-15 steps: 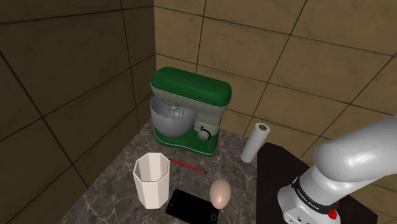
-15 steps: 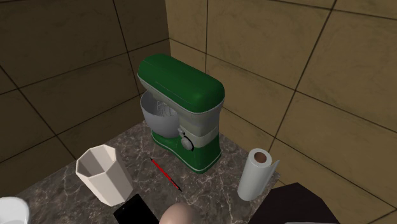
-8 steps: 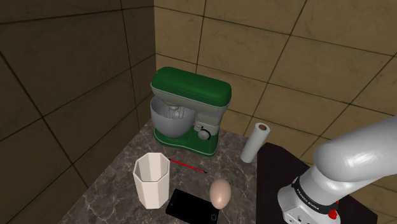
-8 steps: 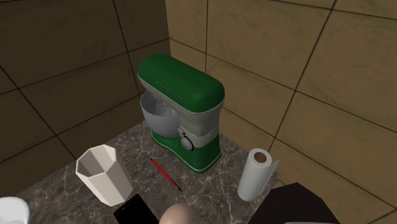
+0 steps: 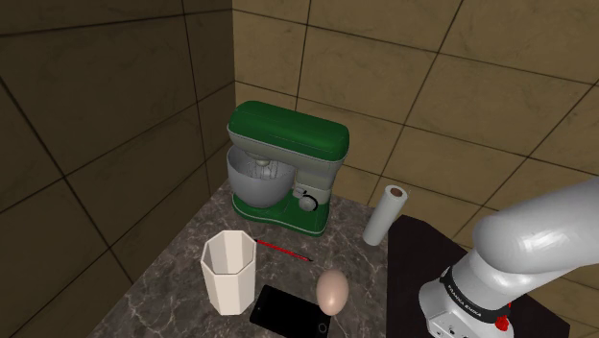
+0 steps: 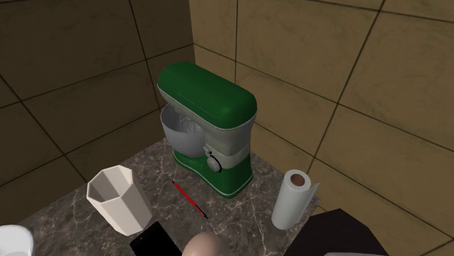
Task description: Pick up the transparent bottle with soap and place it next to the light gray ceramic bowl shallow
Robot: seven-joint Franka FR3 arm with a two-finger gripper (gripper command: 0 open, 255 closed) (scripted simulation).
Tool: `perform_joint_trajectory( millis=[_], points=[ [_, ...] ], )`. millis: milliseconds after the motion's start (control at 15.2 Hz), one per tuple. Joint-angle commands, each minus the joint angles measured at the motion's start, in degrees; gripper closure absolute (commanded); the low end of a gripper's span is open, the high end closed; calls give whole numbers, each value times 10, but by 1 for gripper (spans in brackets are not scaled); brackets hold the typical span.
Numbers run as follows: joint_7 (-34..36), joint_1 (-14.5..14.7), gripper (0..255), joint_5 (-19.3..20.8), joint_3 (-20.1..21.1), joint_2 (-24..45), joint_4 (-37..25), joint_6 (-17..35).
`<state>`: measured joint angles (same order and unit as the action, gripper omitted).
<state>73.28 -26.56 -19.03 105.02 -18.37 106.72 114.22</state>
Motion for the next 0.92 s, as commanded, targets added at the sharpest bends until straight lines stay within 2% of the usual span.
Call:
perform_joint_trajectory(
  millis=[0, 858],
  points=[
    [-7, -10, 255, -10, 10, -8, 9, 14],
    [-44, -57, 255, -69, 69, -54, 62, 92]
  ],
)
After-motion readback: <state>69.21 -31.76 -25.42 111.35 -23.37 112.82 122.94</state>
